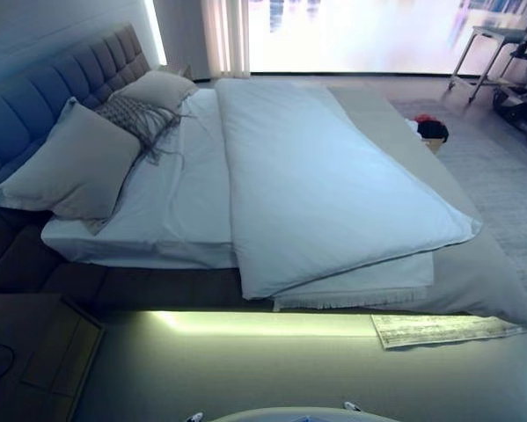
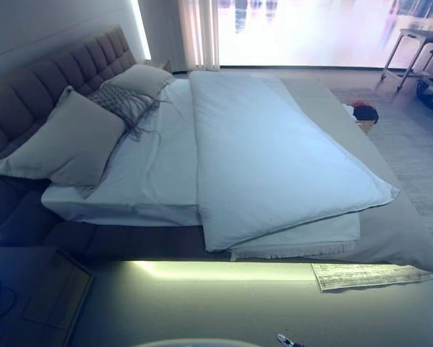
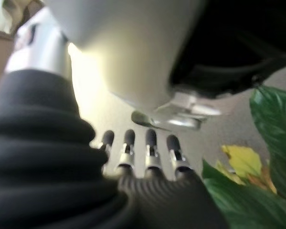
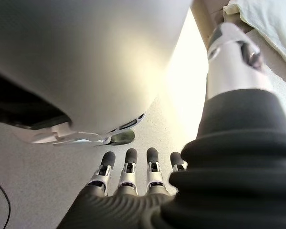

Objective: Make the bed neatly

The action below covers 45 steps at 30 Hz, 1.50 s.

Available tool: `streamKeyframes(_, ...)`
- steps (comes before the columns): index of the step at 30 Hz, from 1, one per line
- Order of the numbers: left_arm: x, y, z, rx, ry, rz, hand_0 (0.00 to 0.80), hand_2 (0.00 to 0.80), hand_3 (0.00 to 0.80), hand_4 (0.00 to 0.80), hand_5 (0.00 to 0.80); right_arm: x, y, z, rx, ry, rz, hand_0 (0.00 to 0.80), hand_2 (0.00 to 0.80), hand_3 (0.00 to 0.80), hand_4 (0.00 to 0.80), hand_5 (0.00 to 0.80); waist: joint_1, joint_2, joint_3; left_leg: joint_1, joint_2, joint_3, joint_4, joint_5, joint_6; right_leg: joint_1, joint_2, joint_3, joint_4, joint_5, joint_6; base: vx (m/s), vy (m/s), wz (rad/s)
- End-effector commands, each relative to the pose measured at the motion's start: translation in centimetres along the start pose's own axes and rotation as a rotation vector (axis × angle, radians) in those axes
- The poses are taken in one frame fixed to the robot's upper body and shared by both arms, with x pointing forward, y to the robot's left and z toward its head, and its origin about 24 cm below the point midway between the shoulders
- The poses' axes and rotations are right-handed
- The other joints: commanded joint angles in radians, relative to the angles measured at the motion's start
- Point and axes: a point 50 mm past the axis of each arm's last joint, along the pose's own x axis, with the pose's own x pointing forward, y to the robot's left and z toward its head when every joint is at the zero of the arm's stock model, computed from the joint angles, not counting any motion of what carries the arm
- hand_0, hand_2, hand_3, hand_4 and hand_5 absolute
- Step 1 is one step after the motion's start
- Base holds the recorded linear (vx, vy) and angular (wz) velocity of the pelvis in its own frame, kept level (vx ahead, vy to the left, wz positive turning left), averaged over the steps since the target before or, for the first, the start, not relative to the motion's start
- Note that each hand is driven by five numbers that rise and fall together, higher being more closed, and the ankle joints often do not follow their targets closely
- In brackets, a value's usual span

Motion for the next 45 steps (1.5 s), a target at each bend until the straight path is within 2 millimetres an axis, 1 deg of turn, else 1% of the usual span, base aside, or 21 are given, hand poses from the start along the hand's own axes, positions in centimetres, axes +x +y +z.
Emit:
streamKeyframes(1,0.1,-1.3,0.9,-0.021,-0.001,0.019,0.000,0.000,0.000,0.000,0.000,0.2,1.1,2.1,-0.027,0.000,0.023,0.000,0.000,0.000,0.000,0.000,0.016,-0.047,0.087,-0.116,-0.039,0.030,0.291,-0.011,0.056,-0.032,0.018,0.006,0.146,-0.105,-0.077,-0.030,-0.077,0.22)
streamKeyframes(3,0.2,-2.1,0.6,-0.067,0.002,-0.024,0.000,0.000,0.000,0.000,0.000,0.1,0.8,2.2,-0.042,0.010,0.023,0.000,0.000,0.000,0.000,0.000,0.020,-0.042,0.108,-0.199,-0.028,0.011,0.412,0.061,0.041,-0.015,0.026,0.005,0.153,-0.115,-0.099,0.032,-0.038,0.09)
streamKeyframes(5,0.2,-2.3,0.4,-0.074,-0.012,-0.015,0.000,0.000,0.000,0.000,0.000,0.1,0.7,2.2,-0.055,0.008,0.020,0.000,0.000,0.000,0.000,0.000,0.029,-0.030,0.123,-0.222,-0.036,0.004,0.383,0.093,0.036,0.013,0.035,0.022,0.160,-0.128,-0.099,0.109,0.038,-0.12)
streamKeyframes(7,0.2,-1.9,0.0,-0.103,-0.016,0.001,0.000,0.000,0.000,0.000,0.000,0.1,0.5,2.2,-0.062,0.013,0.012,0.000,0.000,0.000,0.000,0.000,0.037,-0.013,0.121,-0.215,-0.034,0.020,0.279,0.126,0.033,0.045,0.052,0.040,0.144,-0.138,-0.094,0.232,0.126,-0.48)
streamKeyframes(9,0.2,-1.5,-0.3,-0.135,-0.013,0.024,0.000,0.000,0.000,0.000,0.000,0.0,0.0,1.8,-0.059,0.023,0.003,0.000,0.000,0.000,0.000,0.000,0.052,0.014,0.110,-0.210,-0.021,0.032,0.049,0.196,0.017,0.098,0.081,0.055,0.120,-0.156,-0.085,0.350,0.167,-0.46)
streamKeyframes(10,0.2,-1.4,-0.6,-0.153,-0.004,0.029,0.000,0.000,0.000,0.000,0.000,-0.1,-0.3,1.6,-0.056,0.027,-0.002,0.000,0.000,0.000,0.000,0.000,0.064,0.021,0.106,-0.215,-0.019,0.023,-0.035,0.225,0.010,0.130,0.089,0.066,0.111,-0.172,-0.083,0.334,0.140,-0.33)
streamKeyframes(12,0.2,-1.4,-1.2,-0.192,-0.003,0.030,0.000,0.000,0.000,0.000,0.000,-0.1,-0.6,1.3,-0.042,0.017,-0.016,0.000,0.000,0.000,0.000,0.000,0.081,0.026,0.102,-0.224,-0.017,-0.002,-0.103,0.251,0.003,0.175,0.095,0.080,0.109,-0.212,-0.081,0.312,0.141,-0.27)
streamKeyframes(15,0.2,-1.0,-2.0,-0.224,-0.005,0.031,0.000,0.000,0.000,0.000,0.000,-0.2,-0.9,1.1,0.026,0.002,-0.020,0.000,0.000,0.000,0.000,0.000,0.091,0.038,0.090,-0.248,0.011,0.009,-0.117,0.253,0.002,0.227,0.096,0.098,0.138,-0.298,-0.081,0.263,0.173,0.27)
streamKeyframes(16,0.2,-0.8,-2.3,-0.218,0.008,0.038,0.000,0.000,0.000,0.000,0.000,-0.2,-1.0,1.1,0.036,0.001,-0.027,0.000,0.000,0.000,0.000,0.000,0.090,0.036,0.084,-0.253,0.011,0.024,-0.117,0.202,0.012,0.232,0.085,0.106,0.151,-0.307,-0.076,0.306,0.221,0.15)
streamKeyframes(18,0.1,-0.2,-2.8,-0.190,0.029,0.068,0.000,0.000,0.000,0.000,0.000,-0.2,-1.1,0.6,0.067,0.010,-0.046,0.000,0.000,0.000,0.000,0.000,0.090,0.038,0.072,-0.240,0.009,0.051,-0.117,0.184,0.016,0.248,0.063,0.106,0.175,-0.333,-0.056,0.328,0.214,0.03)
streamKeyframes(20,0.0,0.6,-2.6,-0.186,0.013,0.082,0.000,0.000,0.000,0.000,0.000,-0.2,-1.2,0.2,0.091,0.025,-0.045,0.000,0.000,0.000,0.000,0.000,0.093,0.038,0.066,-0.235,0.008,0.044,-0.079,0.190,0.009,0.265,0.037,0.109,0.174,-0.330,-0.043,0.325,0.195,-0.15)
streamKeyframes(22,0.0,0.7,-1.9,-0.190,0.001,0.066,0.000,0.000,0.000,0.000,0.000,-0.2,-1.1,-0.1,0.040,0.040,-0.017,0.000,0.000,0.000,0.000,0.000,0.095,0.038,0.054,-0.232,0.007,0.036,-0.044,0.184,0.017,0.269,0.014,0.102,0.154,-0.312,-0.034,0.262,0.164,-0.29)
streamKeyframes(25,0.0,0.5,-0.7,-0.141,-0.009,0.064,0.000,0.000,0.000,0.000,0.000,0.1,0.4,0.6,0.003,0.013,0.026,0.000,0.000,0.000,0.000,0.000,0.114,0.027,0.041,-0.266,0.008,0.020,0.001,0.181,0.016,0.282,-0.013,0.076,0.106,-0.293,-0.016,0.153,0.084,-0.42)
streamKeyframes(28,0.1,0.1,-0.4,-0.113,-0.010,0.060,0.000,0.000,0.000,0.000,0.000,0.3,1.7,1.7,-0.031,-0.025,0.073,0.000,0.000,0.000,0.000,0.000,0.126,0.021,0.037,-0.321,0.041,0.021,0.058,0.191,-0.010,0.286,-0.029,0.066,0.077,-0.288,-0.007,0.119,0.042,-0.27)
streamKeyframes(33,0.1,-0.1,-0.9,-0.137,0.013,0.043,0.000,0.000,0.000,0.000,0.000,0.3,2.4,2.2,-0.049,-0.049,0.106,0.000,0.000,0.000,0.000,0.000,0.119,0.015,0.039,-0.357,0.066,0.025,0.143,0.170,-0.022,0.272,-0.054,0.059,0.071,-0.270,0.011,0.105,0.057,-0.11)
streamKeyframes(36,0.1,-0.2,-1.2,-0.150,0.018,0.047,0.000,0.000,0.000,0.000,0.000,0.3,1.8,2.0,-0.001,-0.048,0.060,0.000,0.000,0.000,0.000,0.000,0.111,0.002,0.035,-0.354,0.070,0.046,0.215,0.116,-0.007,0.277,-0.100,0.051,0.078,-0.252,0.050,0.163,0.150,-0.20)
streamKeyframes(38,0.0,0.3,-0.8,-0.111,0.009,0.061,0.000,0.000,0.000,0.000,0.000,0.2,1.0,1.9,0.062,-0.045,0.017,0.000,0.000,0.000,0.000,0.000,0.099,-0.006,0.025,-0.345,0.057,0.073,0.255,0.071,0.018,0.282,-0.126,0.053,0.103,-0.250,0.070,0.204,0.206,-0.12)
streamKeyframes(40,0.0,0.6,0.0,-0.063,-0.004,0.069,0.000,0.000,0.000,0.000,0.000,0.0,0.1,1.6,0.147,-0.046,-0.021,0.000,0.000,0.000,0.000,0.000,0.085,-0.010,0.011,-0.325,0.031,0.098,0.265,0.029,0.052,0.279,-0.150,0.056,0.163,-0.237,0.075,0.214,0.233,-0.01)
streamKeyframes(43,-0.2,1.0,1.5,-0.022,-0.031,0.083,0.000,0.000,0.000,0.000,0.000,-0.2,-1.3,0.9,0.254,-0.048,-0.056,0.000,0.000,0.000,0.000,0.000,0.049,-0.009,0.007,-0.239,-0.044,0.108,0.211,-0.022,0.120,0.119,-0.227,0.097,0.444,-0.027,0.072,0.218,0.265,0.12)
streamKeyframes(44,-0.2,1.3,2.0,-0.031,-0.040,0.096,0.000,0.000,0.000,0.000,0.000,-0.3,-1.7,0.7,0.247,-0.041,-0.060,0.000,0.000,0.000,0.000,0.000,0.021,-0.001,0.019,-0.181,-0.067,0.111,0.181,-0.030,0.135,0.009,-0.237,0.114,0.515,0.021,0.056,0.250,0.276,-0.05)
streamKeyframes(45,-0.3,1.5,2.4,-0.040,-0.047,0.104,0.000,0.000,0.000,0.000,0.000,-0.3,-1.7,0.6,0.239,-0.041,-0.056,0.000,0.000,0.000,0.000,0.000,0.008,0.009,0.024,-0.149,-0.070,0.114,0.157,-0.029,0.141,-0.050,-0.223,0.112,0.512,0.012,0.041,0.250,0.187,-0.20)
